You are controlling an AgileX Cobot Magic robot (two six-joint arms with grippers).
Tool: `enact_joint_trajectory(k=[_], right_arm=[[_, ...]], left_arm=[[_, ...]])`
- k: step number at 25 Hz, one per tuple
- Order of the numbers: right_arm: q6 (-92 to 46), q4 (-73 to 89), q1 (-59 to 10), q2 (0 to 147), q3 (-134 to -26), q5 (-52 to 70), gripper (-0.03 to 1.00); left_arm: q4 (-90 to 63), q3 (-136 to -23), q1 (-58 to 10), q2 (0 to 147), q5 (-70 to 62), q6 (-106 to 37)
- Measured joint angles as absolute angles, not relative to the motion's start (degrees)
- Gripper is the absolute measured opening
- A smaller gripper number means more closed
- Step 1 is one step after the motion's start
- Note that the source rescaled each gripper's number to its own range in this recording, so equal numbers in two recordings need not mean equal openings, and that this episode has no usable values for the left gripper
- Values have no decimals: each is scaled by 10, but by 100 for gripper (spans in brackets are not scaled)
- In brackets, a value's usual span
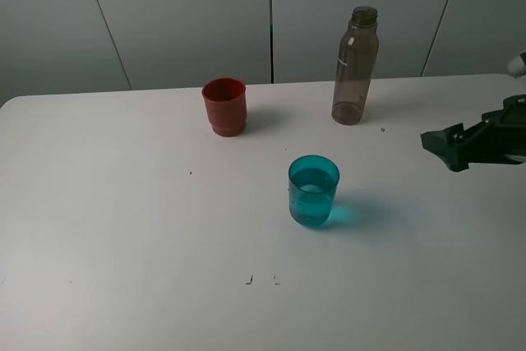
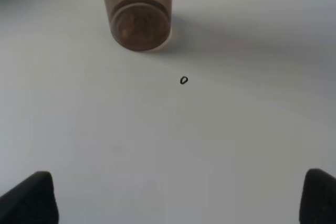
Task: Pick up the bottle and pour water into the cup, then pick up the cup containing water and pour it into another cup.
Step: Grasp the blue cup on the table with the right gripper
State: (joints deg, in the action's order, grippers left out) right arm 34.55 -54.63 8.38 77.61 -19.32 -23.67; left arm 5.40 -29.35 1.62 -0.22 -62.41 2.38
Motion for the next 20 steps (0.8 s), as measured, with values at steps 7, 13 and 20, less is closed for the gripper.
enact_joint_trajectory(k=[7,13,20], right_arm=[[354,-520,84,709,-124,-283,100],[339,-482,33,707,-99,-299,100],[91,-223,-138,707,-96,-168,100]], left_arm=[[54,-294,16,-2,-624,24],[54,-294,16,-2,-624,24],[54,-294,16,-2,-624,24]])
